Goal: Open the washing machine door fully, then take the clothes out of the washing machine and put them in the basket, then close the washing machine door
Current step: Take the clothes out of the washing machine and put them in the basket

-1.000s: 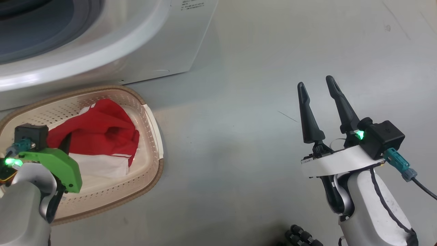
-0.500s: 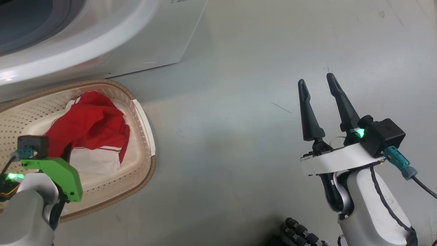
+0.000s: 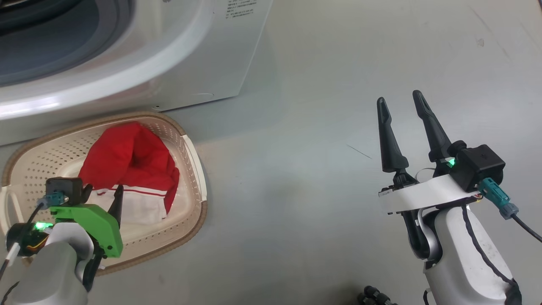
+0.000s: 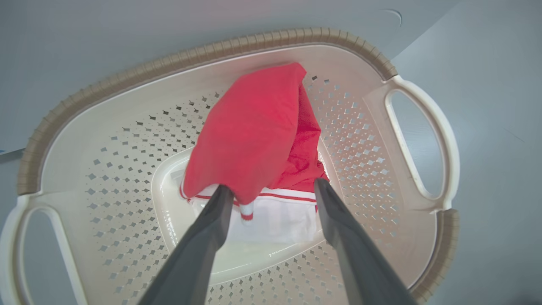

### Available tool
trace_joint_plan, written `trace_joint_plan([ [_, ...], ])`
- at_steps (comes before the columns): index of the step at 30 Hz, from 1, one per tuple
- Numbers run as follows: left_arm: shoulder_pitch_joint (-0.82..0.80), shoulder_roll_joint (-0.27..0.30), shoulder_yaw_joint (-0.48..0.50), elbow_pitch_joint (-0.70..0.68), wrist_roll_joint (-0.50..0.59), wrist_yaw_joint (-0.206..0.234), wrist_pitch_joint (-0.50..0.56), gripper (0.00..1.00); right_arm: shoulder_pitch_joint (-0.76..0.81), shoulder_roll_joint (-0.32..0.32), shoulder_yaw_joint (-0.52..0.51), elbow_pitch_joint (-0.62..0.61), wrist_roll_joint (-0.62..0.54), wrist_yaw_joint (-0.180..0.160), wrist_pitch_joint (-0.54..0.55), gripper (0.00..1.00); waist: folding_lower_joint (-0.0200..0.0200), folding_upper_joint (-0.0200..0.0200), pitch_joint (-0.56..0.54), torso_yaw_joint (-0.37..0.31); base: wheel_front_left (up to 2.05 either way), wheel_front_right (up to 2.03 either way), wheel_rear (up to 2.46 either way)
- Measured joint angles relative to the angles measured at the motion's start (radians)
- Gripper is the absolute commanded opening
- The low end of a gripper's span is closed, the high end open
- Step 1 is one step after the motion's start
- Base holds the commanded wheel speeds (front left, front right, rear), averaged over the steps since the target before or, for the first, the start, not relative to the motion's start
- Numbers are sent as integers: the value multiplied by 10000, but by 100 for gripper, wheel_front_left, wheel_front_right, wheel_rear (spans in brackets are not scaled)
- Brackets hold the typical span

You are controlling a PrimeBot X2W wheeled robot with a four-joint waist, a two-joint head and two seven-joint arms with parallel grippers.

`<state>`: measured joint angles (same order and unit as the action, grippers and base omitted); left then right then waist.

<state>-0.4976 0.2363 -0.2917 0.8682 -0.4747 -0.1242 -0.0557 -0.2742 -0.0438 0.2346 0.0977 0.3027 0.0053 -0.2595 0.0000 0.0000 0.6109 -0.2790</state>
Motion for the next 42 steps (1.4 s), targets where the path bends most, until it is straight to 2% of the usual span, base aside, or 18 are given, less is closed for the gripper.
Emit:
trace_joint_plan([
  [9, 9, -372, -606, -4, -111, 0, -1081, 100, 6, -8, -387, 328, -240, 40, 0, 100, 0, 0, -948, 524, 0, 0, 0],
  [18, 10, -518, -637, -497, -510, 0, -1912, 100, 235, -86, -654, 545, -339, 203, 0, 100, 0, 0, -1844, 1121, 0, 0, 0],
  [31, 199, -326, -585, -2010, -378, 0, -1962, 100, 935, -107, -836, 698, -493, 376, 0, 100, 0, 0, -3323, 2122, 0, 0, 0],
  [42, 1303, -364, 268, -3873, -125, 0, -1964, 100, 1487, -104, -895, 702, -512, 453, 0, 100, 0, 0, -4272, 2694, 0, 0, 0],
])
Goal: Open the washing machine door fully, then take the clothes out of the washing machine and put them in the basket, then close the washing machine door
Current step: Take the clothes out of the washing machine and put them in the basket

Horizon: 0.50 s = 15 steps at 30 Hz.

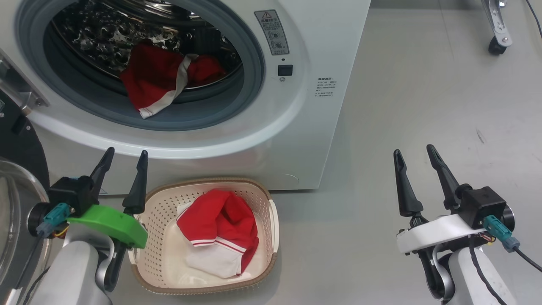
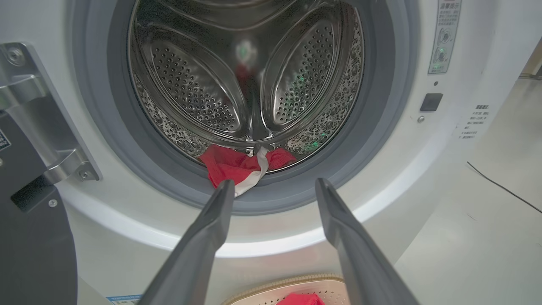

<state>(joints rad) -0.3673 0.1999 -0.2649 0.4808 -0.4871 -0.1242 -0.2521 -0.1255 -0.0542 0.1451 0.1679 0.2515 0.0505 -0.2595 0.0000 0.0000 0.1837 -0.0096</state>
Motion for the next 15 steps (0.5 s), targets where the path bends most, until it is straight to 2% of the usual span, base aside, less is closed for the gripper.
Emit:
trace_joint_plan([
  [15, 1360, -326, 504, -1390, 366, 63, 0, 100, 338, 12, 19, -58, -4, 98, 0, 100, 0, 0, -529, 159, 0, 0, 0],
])
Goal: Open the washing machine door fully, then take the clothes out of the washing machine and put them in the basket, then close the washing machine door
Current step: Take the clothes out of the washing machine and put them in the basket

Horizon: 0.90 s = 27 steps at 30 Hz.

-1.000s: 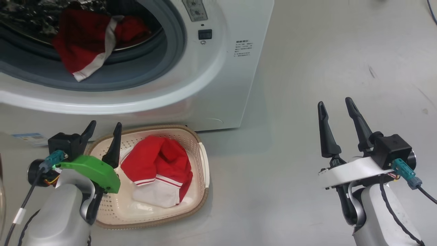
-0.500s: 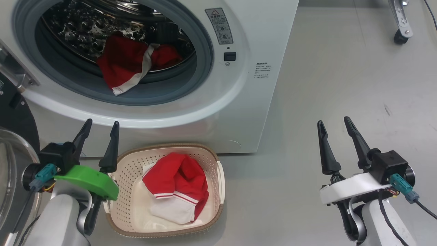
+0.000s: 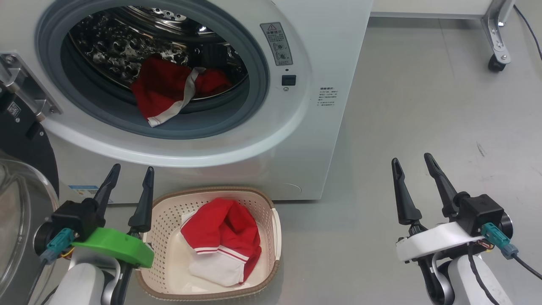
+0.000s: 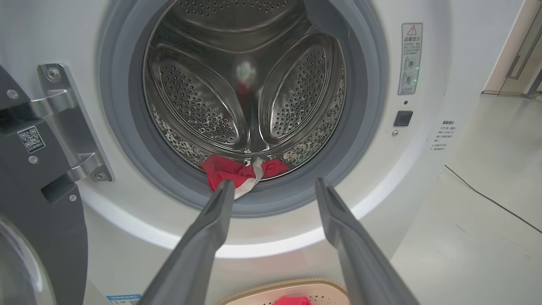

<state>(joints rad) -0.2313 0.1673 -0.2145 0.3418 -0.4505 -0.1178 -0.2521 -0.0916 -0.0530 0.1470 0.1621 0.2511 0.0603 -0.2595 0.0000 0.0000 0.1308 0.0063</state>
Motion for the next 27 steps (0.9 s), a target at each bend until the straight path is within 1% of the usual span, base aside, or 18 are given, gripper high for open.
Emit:
trace_joint_plan([
  [3, 151, -27, 128, -176, 61, 81, 0, 100, 10, 2, 10, -6, -48, 2, 0, 100, 0, 0, -7, -29, 0, 0, 0],
  [11, 508, -40, 236, -527, 265, 82, 0, 100, 17, 8, 61, -29, -61, 8, 0, 100, 0, 0, 3, -138, 0, 0, 0],
  [16, 538, -134, 284, -706, 401, 82, 0, 100, 22, 10, 59, -35, -75, 90, 0, 100, 0, 0, -1, -190, 0, 0, 0],
  [27, 806, -217, 362, -980, 516, 82, 0, 100, 34, 29, 61, -36, -92, 96, 0, 100, 0, 0, 11, -245, 0, 0, 0],
])
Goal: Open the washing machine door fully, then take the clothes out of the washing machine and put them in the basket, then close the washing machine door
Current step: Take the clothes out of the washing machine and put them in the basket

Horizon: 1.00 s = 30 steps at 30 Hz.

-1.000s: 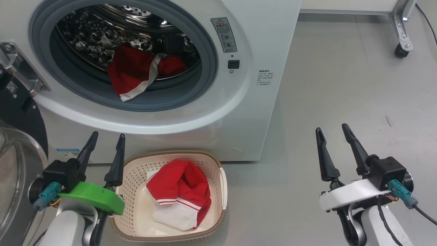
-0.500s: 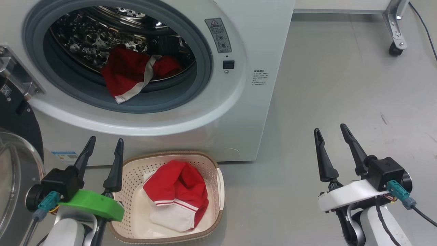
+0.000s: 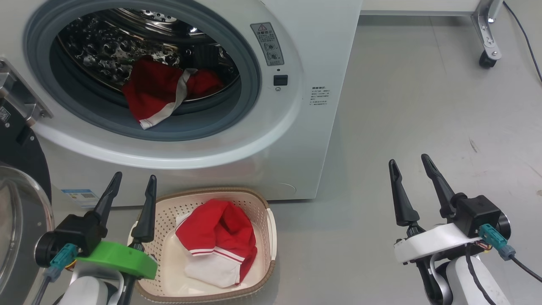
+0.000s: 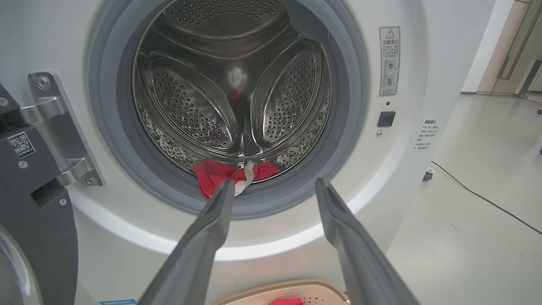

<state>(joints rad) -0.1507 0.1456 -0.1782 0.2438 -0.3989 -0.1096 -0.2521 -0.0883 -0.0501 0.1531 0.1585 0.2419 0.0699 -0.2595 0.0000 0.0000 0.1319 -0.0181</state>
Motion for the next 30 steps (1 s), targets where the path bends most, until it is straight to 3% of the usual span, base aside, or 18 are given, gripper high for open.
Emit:
trace_joint_plan([
  [20, 123, 81, 477, -619, 65, -2, 0, 100, 8, 10, 33, -228, -56, 8, 0, 100, 0, 0, 634, -227, 0, 0, 0],
  [30, -346, 598, 564, -677, 167, -2, 405, 100, -104, 15, 196, -512, -56, -4, 0, 100, 0, 0, 1571, -513, 0, 0, 0],
])
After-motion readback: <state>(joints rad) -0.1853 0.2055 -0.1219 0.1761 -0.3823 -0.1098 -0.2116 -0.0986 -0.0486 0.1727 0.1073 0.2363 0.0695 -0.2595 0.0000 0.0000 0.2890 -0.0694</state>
